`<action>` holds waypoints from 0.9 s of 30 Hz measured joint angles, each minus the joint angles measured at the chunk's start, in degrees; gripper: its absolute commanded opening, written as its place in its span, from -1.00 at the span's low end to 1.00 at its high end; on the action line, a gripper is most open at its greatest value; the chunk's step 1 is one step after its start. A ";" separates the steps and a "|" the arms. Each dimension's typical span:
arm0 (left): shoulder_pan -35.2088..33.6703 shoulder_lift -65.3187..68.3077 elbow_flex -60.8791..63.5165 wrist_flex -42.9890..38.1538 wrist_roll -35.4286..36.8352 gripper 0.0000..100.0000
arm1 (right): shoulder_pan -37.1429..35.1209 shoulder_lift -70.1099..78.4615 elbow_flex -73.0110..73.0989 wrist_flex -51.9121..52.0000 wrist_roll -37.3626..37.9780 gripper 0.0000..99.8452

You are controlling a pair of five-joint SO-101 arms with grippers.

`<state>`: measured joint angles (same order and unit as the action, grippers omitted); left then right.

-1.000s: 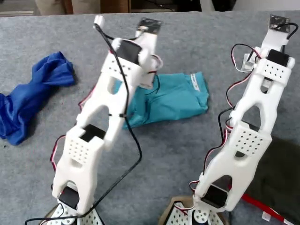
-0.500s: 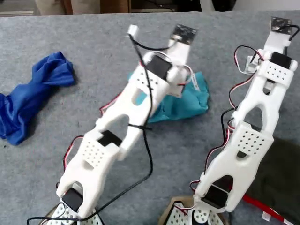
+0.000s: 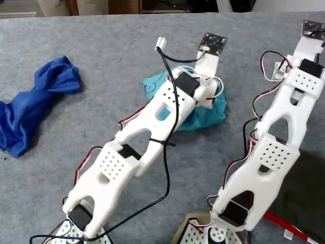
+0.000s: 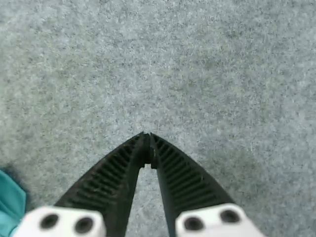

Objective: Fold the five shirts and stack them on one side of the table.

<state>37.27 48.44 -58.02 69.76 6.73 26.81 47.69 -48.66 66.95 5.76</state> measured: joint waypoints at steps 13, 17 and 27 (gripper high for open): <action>2.37 2.55 0.00 -5.19 0.35 -0.95 | 0.00 0.00 0.00 0.00 0.00 -0.99; 2.29 2.81 0.00 -5.19 0.35 -0.73 | 0.00 0.00 0.00 0.00 1.23 -0.99; -6.07 2.81 -9.14 -0.26 9.05 -0.78 | 0.00 0.00 0.00 0.26 1.67 -0.99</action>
<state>31.21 51.25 -67.16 69.49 15.78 26.81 47.69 -48.66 67.21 7.43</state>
